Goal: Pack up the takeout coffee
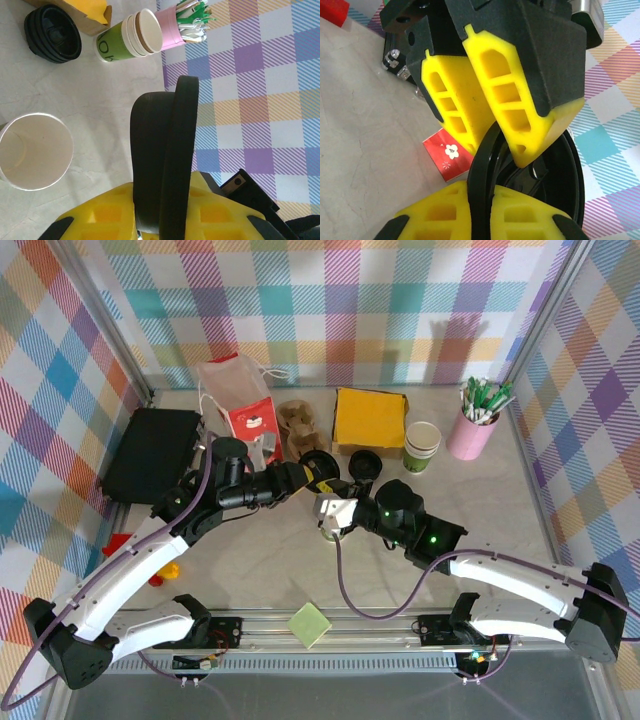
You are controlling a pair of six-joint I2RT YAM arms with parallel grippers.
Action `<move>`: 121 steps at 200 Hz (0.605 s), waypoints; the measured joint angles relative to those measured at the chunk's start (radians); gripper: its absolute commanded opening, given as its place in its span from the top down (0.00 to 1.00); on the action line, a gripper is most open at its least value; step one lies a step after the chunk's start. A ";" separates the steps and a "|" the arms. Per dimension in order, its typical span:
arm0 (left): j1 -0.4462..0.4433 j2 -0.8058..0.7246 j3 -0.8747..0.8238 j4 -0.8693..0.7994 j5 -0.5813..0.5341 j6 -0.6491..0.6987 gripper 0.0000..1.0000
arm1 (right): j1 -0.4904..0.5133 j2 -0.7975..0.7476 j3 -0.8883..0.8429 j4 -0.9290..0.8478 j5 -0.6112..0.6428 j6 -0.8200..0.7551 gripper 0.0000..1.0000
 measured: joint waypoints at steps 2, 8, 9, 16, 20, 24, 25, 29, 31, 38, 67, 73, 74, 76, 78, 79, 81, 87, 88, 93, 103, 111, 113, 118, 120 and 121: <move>0.001 0.000 0.000 -0.001 0.000 0.002 0.87 | 0.000 -0.002 0.002 -0.005 0.000 0.003 0.98; 0.002 -0.002 0.000 -0.005 0.001 0.003 0.82 | 0.001 -0.005 0.008 -0.024 -0.004 0.014 0.99; 0.002 -0.003 0.000 -0.006 0.002 0.003 0.81 | 0.002 -0.005 0.009 -0.027 -0.004 0.015 0.99; 0.002 -0.006 0.000 -0.012 0.005 0.011 0.74 | 0.004 -0.010 0.018 -0.052 -0.011 0.031 1.00; 0.002 -0.008 0.000 -0.015 0.008 0.013 0.70 | 0.004 -0.011 0.024 -0.066 -0.017 0.040 1.00; 0.002 -0.013 0.001 -0.019 0.012 0.018 0.66 | 0.005 -0.014 0.030 -0.080 -0.024 0.051 1.00; 0.002 -0.013 0.002 -0.019 0.012 0.017 0.65 | 0.005 -0.014 0.032 -0.084 -0.027 0.055 1.00; 0.002 -0.016 0.005 -0.027 0.009 0.027 0.61 | 0.005 -0.017 0.040 -0.101 -0.034 0.071 1.00; 0.003 -0.018 0.007 -0.031 0.007 0.026 0.59 | 0.005 -0.018 0.046 -0.113 -0.036 0.077 1.00; 0.014 -0.026 0.017 -0.048 -0.005 0.036 0.51 | 0.002 -0.027 0.060 -0.153 -0.045 0.108 1.00; 0.076 -0.097 0.066 -0.108 -0.086 0.120 0.31 | -0.061 -0.059 0.154 -0.323 -0.158 0.285 1.00; 0.086 -0.115 0.071 -0.112 -0.100 0.138 0.27 | -0.091 -0.062 0.176 -0.352 -0.203 0.329 1.00; 0.087 -0.117 0.072 -0.113 -0.101 0.142 0.26 | -0.095 -0.062 0.179 -0.356 -0.208 0.335 1.00; 0.091 -0.124 0.073 -0.113 -0.105 0.156 0.25 | -0.108 -0.063 0.187 -0.366 -0.227 0.360 1.00; 0.095 -0.131 0.073 -0.113 -0.109 0.157 0.25 | -0.122 -0.063 0.196 -0.376 -0.250 0.379 1.00; 0.096 -0.133 0.073 -0.113 -0.110 0.157 0.25 | -0.127 -0.063 0.198 -0.379 -0.256 0.383 1.00; 0.099 -0.140 0.073 -0.113 -0.112 0.168 0.24 | -0.139 -0.063 0.205 -0.388 -0.271 0.399 1.00; 0.106 -0.155 0.073 -0.113 -0.122 0.183 0.24 | -0.185 -0.063 0.224 -0.407 -0.335 0.455 1.00; 0.108 -0.158 0.073 -0.113 -0.122 0.190 0.24 | -0.191 -0.062 0.225 -0.409 -0.345 0.463 1.00; 0.114 -0.169 0.071 -0.111 -0.127 0.204 0.23 | -0.230 -0.061 0.236 -0.421 -0.403 0.511 1.00; 0.122 -0.184 0.063 -0.103 -0.129 0.238 0.23 | -0.306 -0.051 0.256 -0.444 -0.519 0.623 1.00; 0.126 -0.191 0.047 -0.085 -0.129 0.264 0.23 | -0.356 -0.034 0.270 -0.455 -0.604 0.708 1.00; 0.126 -0.192 0.043 -0.082 -0.129 0.267 0.23 | -0.370 -0.028 0.275 -0.458 -0.628 0.729 1.00; 0.127 -0.195 0.028 -0.070 -0.127 0.283 0.23 | -0.391 -0.013 0.283 -0.461 -0.669 0.778 1.00; 0.127 -0.195 0.024 -0.066 -0.127 0.285 0.23 | -0.401 -0.005 0.286 -0.462 -0.691 0.799 1.00; 0.127 -0.196 0.019 -0.064 -0.126 0.288 0.22 | -0.403 -0.002 0.287 -0.462 -0.697 0.805 1.00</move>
